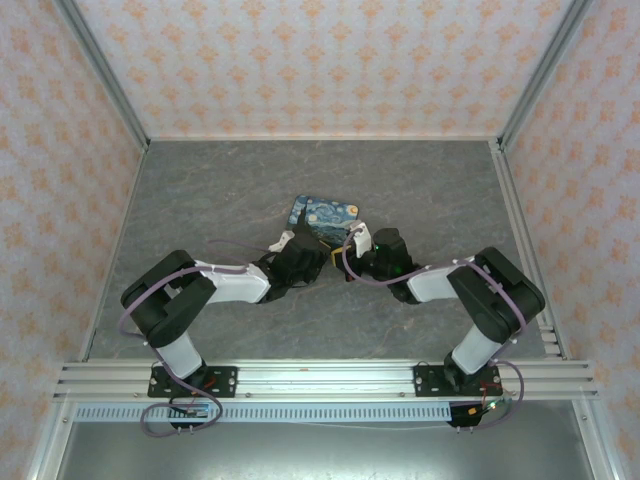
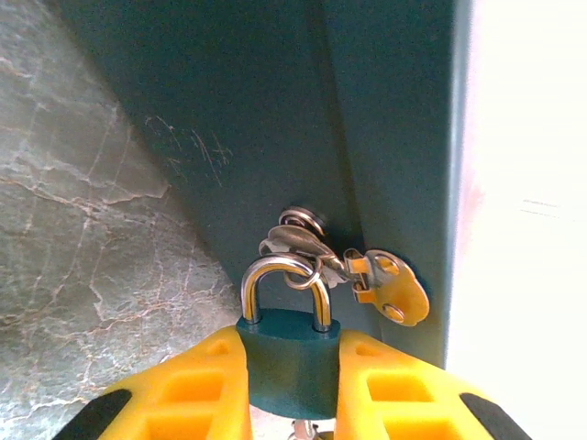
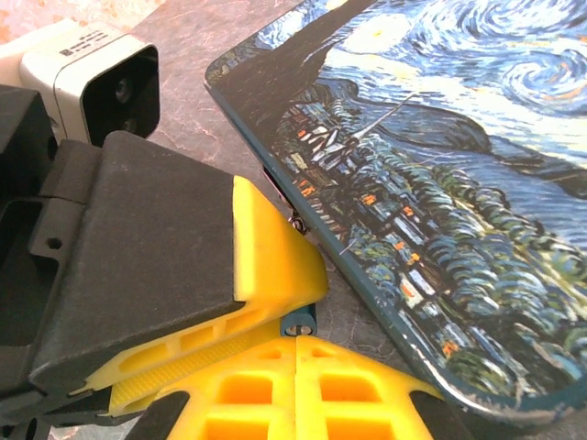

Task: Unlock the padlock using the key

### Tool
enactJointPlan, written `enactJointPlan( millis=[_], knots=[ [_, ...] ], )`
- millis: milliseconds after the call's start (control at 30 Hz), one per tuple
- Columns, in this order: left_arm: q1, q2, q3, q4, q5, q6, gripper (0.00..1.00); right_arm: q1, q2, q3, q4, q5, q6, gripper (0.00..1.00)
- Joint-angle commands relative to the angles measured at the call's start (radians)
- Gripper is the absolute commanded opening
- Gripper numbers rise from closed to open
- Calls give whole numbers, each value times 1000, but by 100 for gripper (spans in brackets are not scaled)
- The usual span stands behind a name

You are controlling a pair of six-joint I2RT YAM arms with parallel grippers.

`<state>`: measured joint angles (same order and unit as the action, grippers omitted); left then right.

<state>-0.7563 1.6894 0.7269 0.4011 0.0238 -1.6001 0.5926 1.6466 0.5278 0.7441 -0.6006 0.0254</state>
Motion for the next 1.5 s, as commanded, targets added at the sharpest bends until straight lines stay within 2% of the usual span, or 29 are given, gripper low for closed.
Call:
enactJointPlan(
  millis=[0,100,233,600,700,767,1033,1233,1400,1467],
  knots=[
    [-48,-20,26,99,139,-11,22,19,15,72,198,-90,58,0],
    [-49,-12,35,106,147,-15,22,21,39,79,227,-98,97,0],
    [-51,-14,36,113,156,-19,21,18,39,76,211,-58,58,0],
    [-48,-19,25,83,130,-2,21,-6,-73,36,81,-49,10,1],
    [-47,-15,21,73,122,2,21,-11,-121,-3,32,-47,-9,20],
    [-43,-14,16,73,122,3,21,-16,-152,-30,-4,-36,-21,27],
    [-33,-13,2,60,124,18,21,-22,-343,-145,-109,55,-41,44],
    [-28,-19,9,30,131,41,21,-22,-548,-171,-247,134,-59,52],
    [-27,-24,13,13,127,52,21,-22,-665,-184,-314,216,-40,69],
    [-26,-24,14,16,129,52,21,-22,-677,-168,-354,228,23,72]
  ],
)
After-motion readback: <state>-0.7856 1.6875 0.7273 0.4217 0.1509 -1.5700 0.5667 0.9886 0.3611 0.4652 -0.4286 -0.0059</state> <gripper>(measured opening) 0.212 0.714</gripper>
